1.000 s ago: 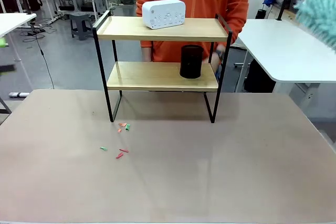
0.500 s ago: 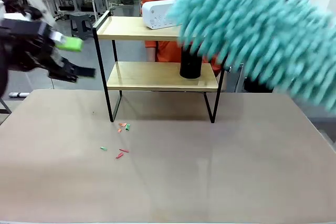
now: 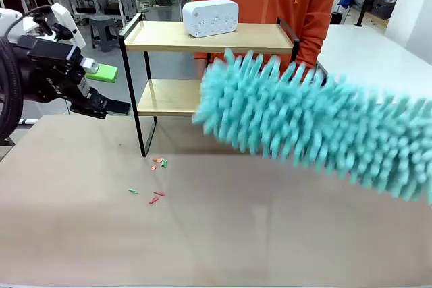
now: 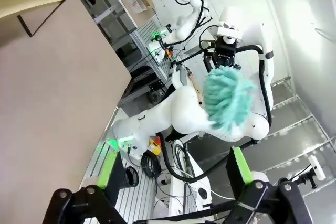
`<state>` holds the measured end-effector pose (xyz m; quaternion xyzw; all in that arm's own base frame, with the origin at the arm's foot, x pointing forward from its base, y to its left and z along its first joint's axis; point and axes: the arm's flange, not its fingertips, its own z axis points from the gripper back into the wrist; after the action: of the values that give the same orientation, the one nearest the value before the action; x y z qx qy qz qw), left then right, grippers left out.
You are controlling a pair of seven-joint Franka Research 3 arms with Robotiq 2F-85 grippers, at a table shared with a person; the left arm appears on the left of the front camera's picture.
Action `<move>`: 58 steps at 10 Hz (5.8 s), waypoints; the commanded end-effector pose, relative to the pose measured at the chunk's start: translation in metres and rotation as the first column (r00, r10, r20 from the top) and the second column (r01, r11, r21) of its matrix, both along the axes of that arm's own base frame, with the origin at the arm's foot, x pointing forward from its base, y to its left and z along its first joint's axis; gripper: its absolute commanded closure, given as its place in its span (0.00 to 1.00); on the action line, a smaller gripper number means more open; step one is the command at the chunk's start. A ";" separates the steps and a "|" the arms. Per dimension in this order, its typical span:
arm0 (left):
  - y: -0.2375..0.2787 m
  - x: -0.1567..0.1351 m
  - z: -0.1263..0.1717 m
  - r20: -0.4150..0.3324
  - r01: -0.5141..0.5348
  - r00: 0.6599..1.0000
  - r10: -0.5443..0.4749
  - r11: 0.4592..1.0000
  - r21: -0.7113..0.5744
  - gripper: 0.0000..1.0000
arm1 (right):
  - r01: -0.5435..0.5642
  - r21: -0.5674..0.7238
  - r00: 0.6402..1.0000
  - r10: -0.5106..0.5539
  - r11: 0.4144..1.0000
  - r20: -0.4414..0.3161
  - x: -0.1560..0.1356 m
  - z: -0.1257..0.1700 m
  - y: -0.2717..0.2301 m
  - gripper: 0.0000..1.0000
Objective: Clean the shelf.
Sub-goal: Hand the Duster back to the human.
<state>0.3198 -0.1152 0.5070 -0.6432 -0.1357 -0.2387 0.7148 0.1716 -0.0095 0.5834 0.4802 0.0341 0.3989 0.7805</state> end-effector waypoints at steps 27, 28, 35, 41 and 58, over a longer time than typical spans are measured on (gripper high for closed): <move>-0.166 -0.009 -0.031 -0.060 0.598 0.800 -0.596 0.786 0.156 1.00 | -0.250 -0.094 0.947 0.223 0.964 -0.233 0.117 -0.031 0.096 0.00; -0.166 -0.009 -0.031 -0.058 0.599 0.799 -0.598 0.785 0.160 1.00 | -0.216 -0.077 0.954 0.194 0.973 -0.228 0.120 -0.033 0.093 0.00; -0.123 -0.023 -0.017 0.012 0.540 0.838 -0.545 0.832 0.127 1.00 | 0.694 0.188 0.701 -0.593 0.695 -0.396 0.149 -0.168 -0.042 0.00; -0.020 -0.025 0.031 0.275 0.202 0.950 -0.147 0.962 -0.184 1.00 | 0.684 0.098 0.690 -0.597 0.723 -0.409 0.145 -0.186 -0.062 0.00; 0.176 0.069 -0.094 -0.435 -0.746 0.385 0.813 0.553 0.372 0.96 | 0.684 0.098 0.690 -0.597 0.723 -0.409 0.145 -0.186 -0.062 0.00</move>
<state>0.3890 0.0619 0.4135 -0.4975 -0.1752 0.3272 0.7840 0.3167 -0.0681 0.3939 0.6178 -0.0547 0.0043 0.7844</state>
